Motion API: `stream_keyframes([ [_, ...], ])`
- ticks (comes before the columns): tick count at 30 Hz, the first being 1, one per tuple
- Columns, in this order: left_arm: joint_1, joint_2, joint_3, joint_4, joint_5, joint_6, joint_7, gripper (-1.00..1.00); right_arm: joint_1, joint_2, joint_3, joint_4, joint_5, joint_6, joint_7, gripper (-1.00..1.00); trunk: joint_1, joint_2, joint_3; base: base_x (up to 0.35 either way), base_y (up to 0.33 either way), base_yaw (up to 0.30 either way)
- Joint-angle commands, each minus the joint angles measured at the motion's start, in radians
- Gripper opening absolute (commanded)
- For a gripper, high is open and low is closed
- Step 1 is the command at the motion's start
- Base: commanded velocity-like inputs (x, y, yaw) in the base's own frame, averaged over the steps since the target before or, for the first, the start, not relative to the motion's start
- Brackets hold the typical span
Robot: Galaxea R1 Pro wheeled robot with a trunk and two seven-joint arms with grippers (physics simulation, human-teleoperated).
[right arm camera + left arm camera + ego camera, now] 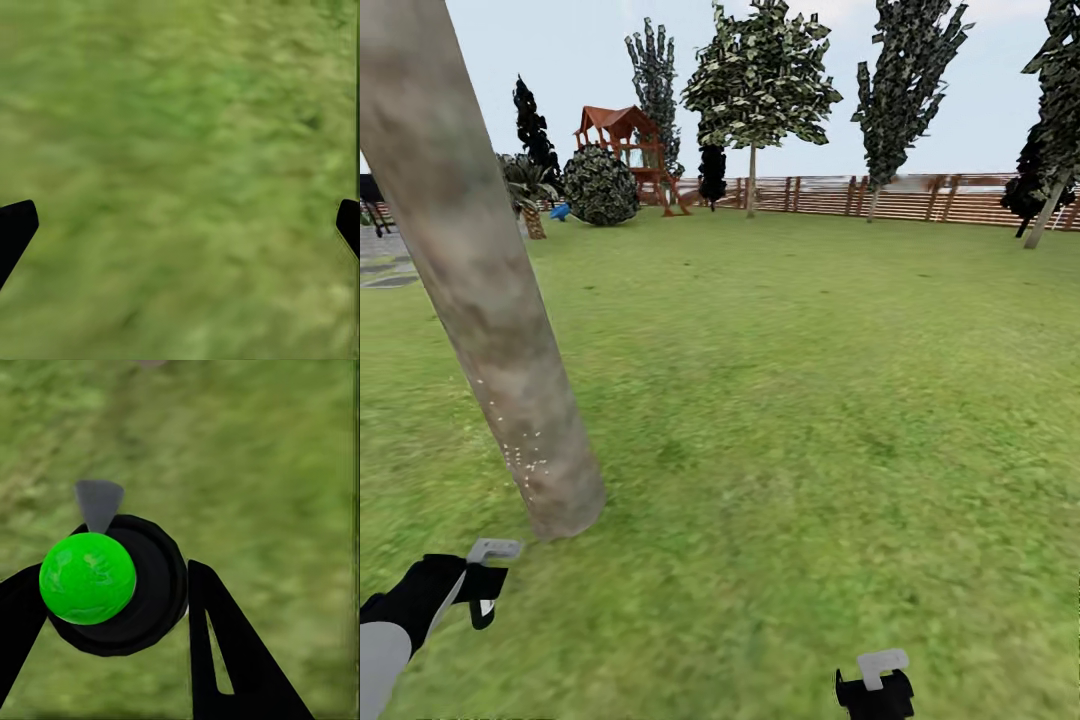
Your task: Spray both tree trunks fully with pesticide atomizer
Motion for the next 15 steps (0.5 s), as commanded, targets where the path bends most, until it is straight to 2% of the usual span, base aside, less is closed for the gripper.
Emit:
stream_keyframes([
  [1, -0.001, -0.001, 0.008, -0.002, -0.010, 0.005, -0.008, -1.00, -0.001, 0.000, -0.008, 0.001, 0.010, -0.003, -0.004, 1.00, 0.000, 0.000, -0.001, 0.000, -0.275, 0.036],
  [15, -0.001, -0.002, 0.010, -0.002, -0.010, 0.005, -0.008, -1.00, -0.001, 0.000, -0.007, 0.002, 0.011, -0.003, -0.004, 1.00, 0.000, 0.000, -0.001, 0.000, -0.275, 0.000],
])
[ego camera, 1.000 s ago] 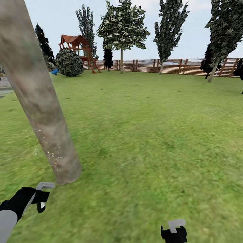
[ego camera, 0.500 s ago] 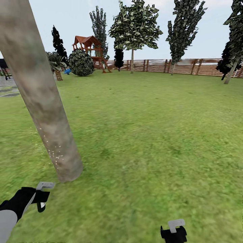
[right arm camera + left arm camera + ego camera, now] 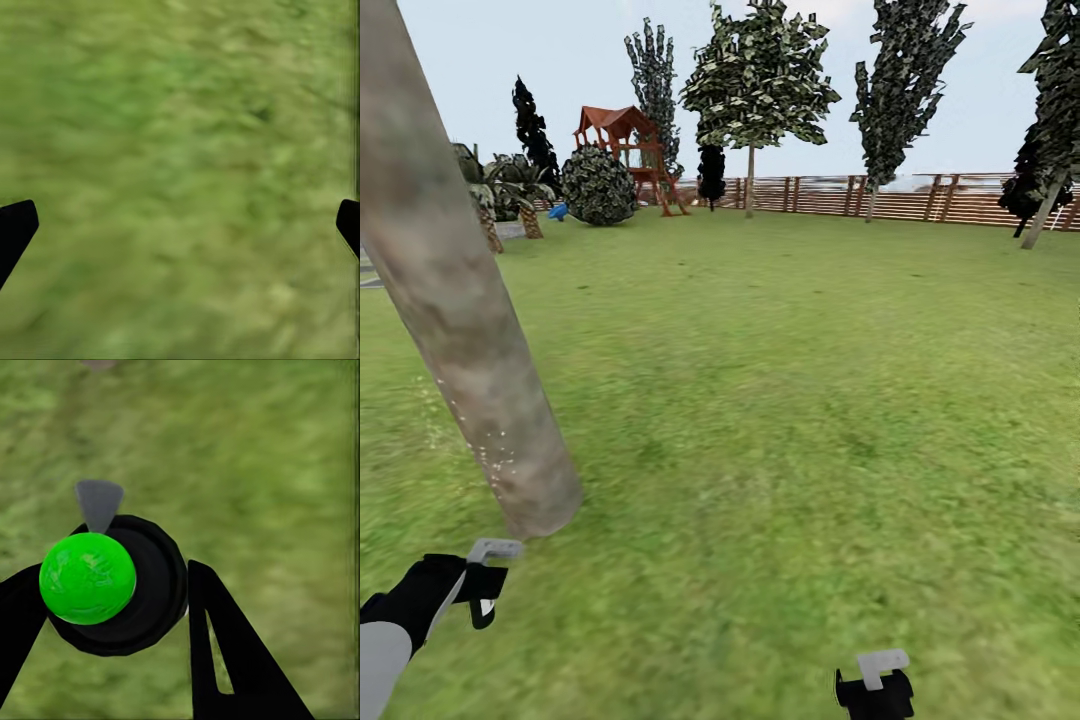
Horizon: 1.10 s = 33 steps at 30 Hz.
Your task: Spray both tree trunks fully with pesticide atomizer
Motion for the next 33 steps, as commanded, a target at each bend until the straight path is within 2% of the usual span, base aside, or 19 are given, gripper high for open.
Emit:
stream_keyframes([
  [1, 0.000, 0.000, 0.008, -0.003, -0.011, 0.005, -0.009, -1.00, -0.001, 0.000, -0.007, 0.002, 0.010, -0.003, -0.003, 1.00, 0.000, 0.000, -0.001, 0.000, -0.275, 0.006],
  [8, 0.000, 0.000, 0.008, -0.003, -0.011, 0.006, -0.009, -1.00, 0.000, 0.001, -0.007, 0.003, 0.010, -0.003, -0.003, 1.00, 0.000, 0.000, -0.001, 0.035, -0.274, 0.185],
  [19, 0.000, -0.001, 0.009, -0.007, -0.009, 0.006, -0.009, -1.00, -0.001, 0.002, -0.007, 0.003, 0.010, -0.003, -0.003, 1.00, 0.000, 0.000, -0.001, 0.190, -0.234, 0.273],
  [33, 0.000, 0.000, 0.010, -0.037, -0.009, 0.006, -0.007, -1.00, 0.000, -0.002, -0.008, 0.001, 0.010, -0.004, -0.003, 1.00, 0.000, 0.000, -0.001, 0.209, -0.214, 0.023],
])
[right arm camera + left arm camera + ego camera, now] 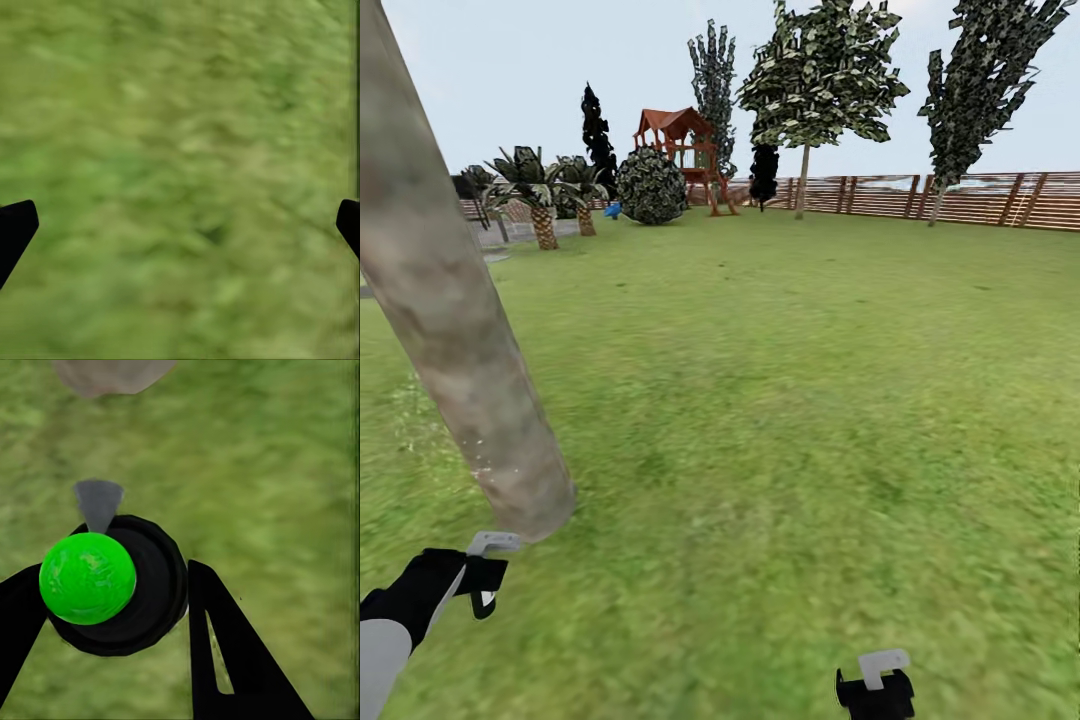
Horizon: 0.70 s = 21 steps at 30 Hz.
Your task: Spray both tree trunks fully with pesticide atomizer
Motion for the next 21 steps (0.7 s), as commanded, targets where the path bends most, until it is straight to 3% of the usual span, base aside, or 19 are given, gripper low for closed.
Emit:
stream_keyframes([
  [1, 0.000, -0.001, 0.008, -0.002, -0.011, 0.005, -0.009, -1.00, -0.001, 0.000, -0.007, 0.002, 0.010, -0.003, -0.004, 1.00, 0.000, 0.000, -0.001, 0.117, -0.255, 0.000],
  [6, 0.000, 0.000, 0.009, -0.002, -0.011, 0.005, -0.009, -1.00, -0.001, 0.001, -0.007, 0.002, 0.010, -0.004, -0.004, 1.00, 0.000, 0.000, -0.001, 0.078, -0.266, 0.014],
  [14, 0.000, 0.000, 0.011, -0.002, -0.012, 0.005, -0.008, -1.00, -0.001, 0.002, -0.007, 0.002, 0.011, -0.004, -0.004, 1.00, 0.000, 0.000, -0.001, 0.004, -0.276, 0.248],
  [16, 0.000, 0.000, 0.030, -0.002, -0.012, 0.004, -0.009, -1.00, -0.001, 0.002, -0.007, 0.003, 0.011, -0.003, -0.004, 1.00, 0.000, 0.000, -0.001, 0.000, -0.277, 0.277],
  [19, 0.000, 0.000, 0.107, -0.002, -0.013, -0.009, -0.010, -1.00, -0.001, 0.002, -0.007, 0.003, 0.011, -0.003, -0.004, 1.00, 0.000, 0.000, -0.001, 0.000, -0.277, 0.278],
  [21, 0.000, 0.000, 0.116, -0.002, -0.014, -0.013, -0.010, -1.00, -0.001, 0.002, -0.007, 0.003, 0.011, -0.003, -0.004, 1.00, 0.000, 0.000, -0.001, 0.020, -0.277, 0.278],
])
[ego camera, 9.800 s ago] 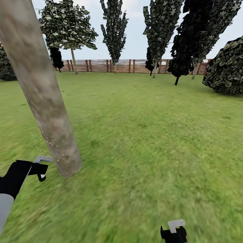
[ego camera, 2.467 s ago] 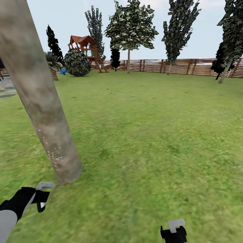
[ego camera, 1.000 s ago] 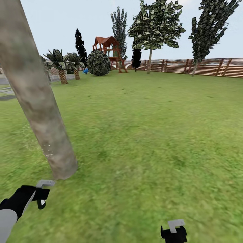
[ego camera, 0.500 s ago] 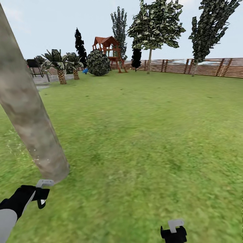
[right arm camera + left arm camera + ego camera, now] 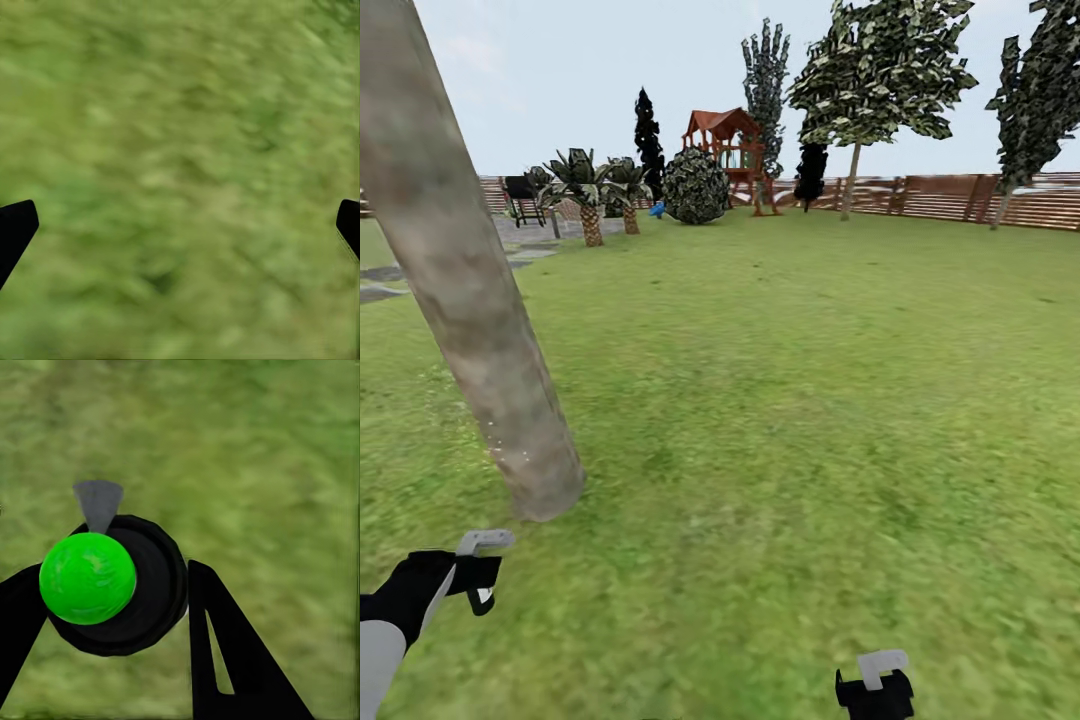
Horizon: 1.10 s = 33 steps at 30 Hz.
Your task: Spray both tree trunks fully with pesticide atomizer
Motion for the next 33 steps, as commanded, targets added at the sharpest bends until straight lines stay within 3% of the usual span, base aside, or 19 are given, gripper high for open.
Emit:
stream_keyframes([
  [1, -0.001, -0.001, 0.011, -0.002, -0.012, 0.003, -0.008, -1.00, 0.000, 0.000, -0.008, 0.001, 0.011, -0.003, -0.004, 1.00, 0.000, 0.000, -0.001, 0.085, -0.274, 0.278],
  [3, -0.001, -0.001, 0.014, -0.002, -0.013, 0.003, -0.003, -1.00, 0.000, 0.000, -0.008, 0.001, 0.011, -0.003, -0.004, 1.00, 0.000, 0.000, -0.001, 0.144, -0.251, 0.278],
  [9, 0.000, -0.007, 0.012, 0.008, -0.006, 0.004, 0.112, -1.00, 0.000, 0.000, -0.008, 0.001, 0.011, -0.002, -0.004, 1.00, 0.000, 0.000, -0.001, 0.244, -0.184, 0.277],
  [33, 0.000, -0.009, 0.015, 0.007, -0.006, 0.005, 0.109, -1.00, 0.000, 0.000, -0.008, 0.001, 0.011, -0.003, -0.004, 1.00, 0.000, 0.000, -0.001, 0.275, -0.151, 0.076],
])
